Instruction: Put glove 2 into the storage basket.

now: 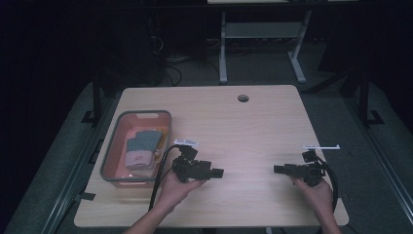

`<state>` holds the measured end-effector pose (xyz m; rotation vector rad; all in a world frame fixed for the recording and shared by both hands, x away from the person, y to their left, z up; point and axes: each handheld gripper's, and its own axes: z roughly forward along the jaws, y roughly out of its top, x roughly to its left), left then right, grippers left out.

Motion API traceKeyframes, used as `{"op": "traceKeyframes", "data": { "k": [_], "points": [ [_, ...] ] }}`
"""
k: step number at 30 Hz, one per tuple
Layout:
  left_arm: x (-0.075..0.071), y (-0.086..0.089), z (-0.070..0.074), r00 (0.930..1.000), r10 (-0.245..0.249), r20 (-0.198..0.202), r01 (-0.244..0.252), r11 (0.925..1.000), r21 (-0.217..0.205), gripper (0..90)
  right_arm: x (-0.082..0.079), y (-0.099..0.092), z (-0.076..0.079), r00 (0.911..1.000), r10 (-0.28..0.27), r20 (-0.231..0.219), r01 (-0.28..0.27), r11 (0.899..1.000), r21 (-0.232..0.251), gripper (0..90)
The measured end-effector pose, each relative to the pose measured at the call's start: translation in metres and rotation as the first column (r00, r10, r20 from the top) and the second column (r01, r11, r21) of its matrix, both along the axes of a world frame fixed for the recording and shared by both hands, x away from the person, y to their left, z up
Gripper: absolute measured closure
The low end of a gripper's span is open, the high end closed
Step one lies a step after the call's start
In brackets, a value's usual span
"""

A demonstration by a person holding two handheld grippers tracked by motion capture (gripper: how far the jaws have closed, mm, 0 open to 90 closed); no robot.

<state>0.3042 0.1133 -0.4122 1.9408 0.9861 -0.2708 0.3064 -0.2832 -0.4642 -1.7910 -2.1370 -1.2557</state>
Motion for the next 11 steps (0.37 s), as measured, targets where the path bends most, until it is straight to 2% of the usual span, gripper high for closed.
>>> {"op": "traceKeyframes", "data": {
  "k": [8,11],
  "points": [
    [-0.013,0.003,-0.019,0.9998,-0.016,0.012,0.017,0.9975,-0.068,25.3,-0.008,-0.001,-0.003,0.9996,-0.007,0.026,0.008,1.000,-0.020,30.1],
    [-0.016,0.003,-0.025,0.9995,-0.020,0.025,0.022,0.9969,-0.076,25.1,-0.010,0.001,-0.002,0.9994,-0.001,0.035,0.002,0.999,-0.038,29.8]
  ]
}}
